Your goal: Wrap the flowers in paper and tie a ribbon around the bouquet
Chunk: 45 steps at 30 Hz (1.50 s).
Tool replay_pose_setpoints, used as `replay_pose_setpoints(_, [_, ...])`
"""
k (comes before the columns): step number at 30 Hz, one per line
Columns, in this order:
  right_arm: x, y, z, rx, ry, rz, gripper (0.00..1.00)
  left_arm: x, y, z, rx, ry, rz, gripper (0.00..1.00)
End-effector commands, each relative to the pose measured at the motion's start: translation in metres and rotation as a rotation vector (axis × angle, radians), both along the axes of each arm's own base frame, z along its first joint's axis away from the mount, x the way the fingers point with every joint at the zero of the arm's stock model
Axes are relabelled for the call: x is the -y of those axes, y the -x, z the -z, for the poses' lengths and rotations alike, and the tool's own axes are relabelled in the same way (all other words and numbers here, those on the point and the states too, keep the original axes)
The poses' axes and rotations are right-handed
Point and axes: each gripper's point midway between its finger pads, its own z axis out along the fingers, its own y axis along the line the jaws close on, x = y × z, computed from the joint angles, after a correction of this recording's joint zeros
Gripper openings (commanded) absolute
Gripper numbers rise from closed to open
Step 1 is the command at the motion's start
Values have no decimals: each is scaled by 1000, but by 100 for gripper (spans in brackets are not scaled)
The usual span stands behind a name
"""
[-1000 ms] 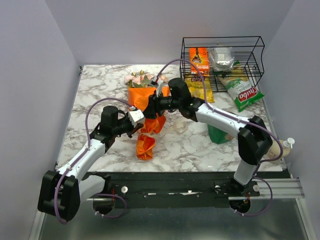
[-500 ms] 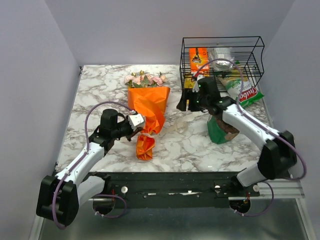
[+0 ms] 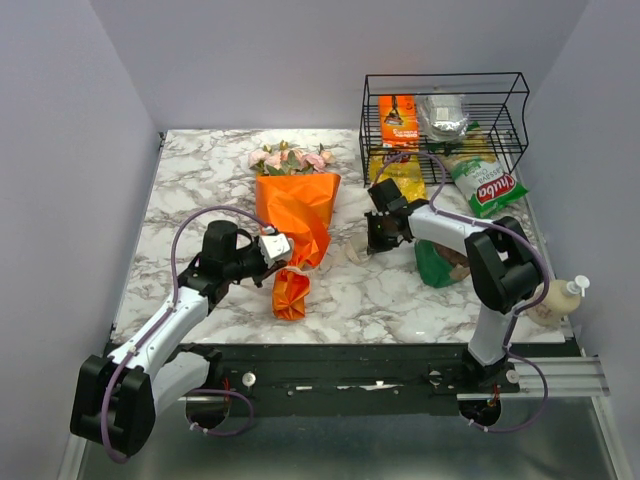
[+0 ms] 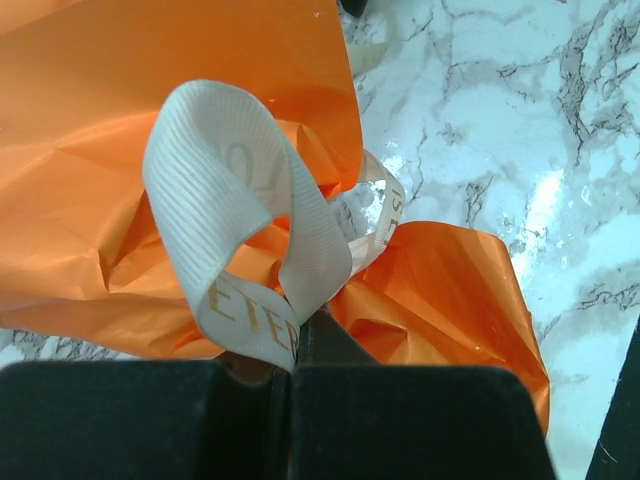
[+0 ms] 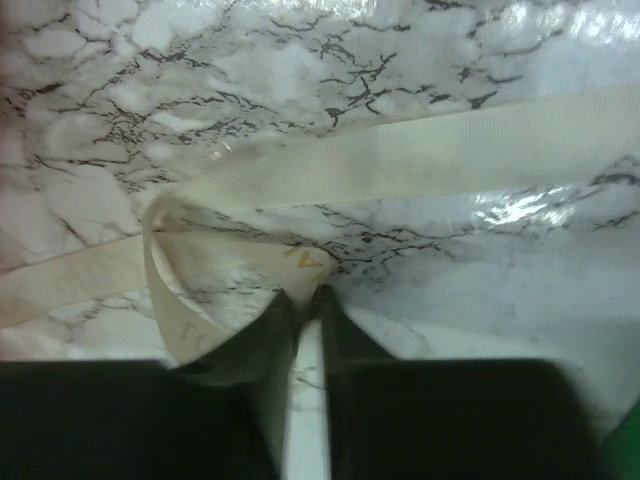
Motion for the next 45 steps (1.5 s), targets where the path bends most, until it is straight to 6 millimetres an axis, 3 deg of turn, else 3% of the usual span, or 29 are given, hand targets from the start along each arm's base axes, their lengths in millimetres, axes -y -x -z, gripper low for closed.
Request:
replay_pose_setpoints(1, [-7, 7, 5, -20, -29, -21, 0, 6, 10, -3, 0, 7, 64, 0])
replay_pose_setpoints(4, [-26, 0, -31, 23, -107, -105, 0, 7, 9, -2, 3, 2, 67, 0])
replay_pose_setpoints(6, [-45, -8, -82, 132, -182, -181, 0, 5, 9, -1, 12, -10, 71, 0])
replay_pose_setpoints(10, [-87, 9, -175, 350, -297, -418, 0, 4, 9, 2, 27, -27, 82, 0])
replay_pose_setpoints(11, [-101, 23, -190, 371, -331, -484, 0, 4, 9, 1, 27, -27, 83, 0])
replay_pose_setpoints(13, [-106, 37, -207, 361, -353, -534, 0, 5, 10, 0, 33, -22, 91, 0])
replay_pose_setpoints(18, [-95, 79, -197, 211, -366, -611, 0, 5, 9, 0, 43, -20, 91, 0])
replay_pose_setpoints(20, [-98, 99, -211, 212, -421, -668, 1, 5, 10, 1, 47, -23, 98, 0])
replay_pose_setpoints(23, [-114, 115, -248, 286, -546, -752, 0, 6, 10, 2, 52, -27, 107, 0])
replay_pose_setpoints(25, [-127, 107, -282, 375, -633, -744, 0, 5, 10, 2, 53, -30, 108, 0])
replay_pose_setpoints(26, [-132, 97, -287, 396, -636, -714, 0, 5, 10, 3, 53, -31, 108, 0])
replay_pose_setpoints(27, [-140, 87, -312, 443, -670, -674, 0, 5, 10, 3, 55, -34, 110, 0])
replay_pose_setpoints(29, [-147, 62, -316, 464, -644, -592, 1, 5, 10, 1, 60, -34, 113, 0])
replay_pose_setpoints(30, [-158, 46, -299, 422, -618, -557, 0, 5, 11, 1, 59, -35, 116, 0])
replay_pose_setpoints(32, [-171, 28, -313, 453, -633, -546, 0, 5, 11, -1, 65, -36, 118, 0])
replay_pose_setpoints(33, [-182, 16, -290, 388, -615, -519, 0, 4, 13, 1, 57, -43, 115, 0])
replay_pose_setpoints(34, [-189, 10, -290, 381, -623, -513, 0, 3, 14, 0, 60, -47, 117, 0])
replay_pose_setpoints(35, [-198, 5, -309, 407, -657, -524, 1, 3, 14, -2, 67, -49, 117, 0])
replay_pose_setpoints(36, [-205, 2, -308, 388, -674, -507, 0, 2, 17, 0, 62, -56, 123, 0])
replay_pose_setpoints(37, [-217, -7, -290, 355, -671, -503, 0, 2, 19, 0, 66, -59, 126, 0])
replay_pose_setpoints(39, [-233, -11, -300, 357, -705, -499, 0, 2, 20, -1, 78, -57, 130, 0])
replay_pose_setpoints(40, [-243, -18, -279, 322, -693, -493, 0, 2, 20, -1, 78, -56, 132, 0])
replay_pose_setpoints(43, [-262, -19, -280, 339, -707, -503, 0, 4, 19, -4, 78, -50, 125, 0])
replay_pose_setpoints(44, [-273, -15, -271, 330, -700, -520, 1, 4, 18, -4, 78, -48, 124, 0])
replay_pose_setpoints(45, [-278, -12, -276, 359, -693, -550, 7, 4, 18, -5, 83, -44, 125, 0])
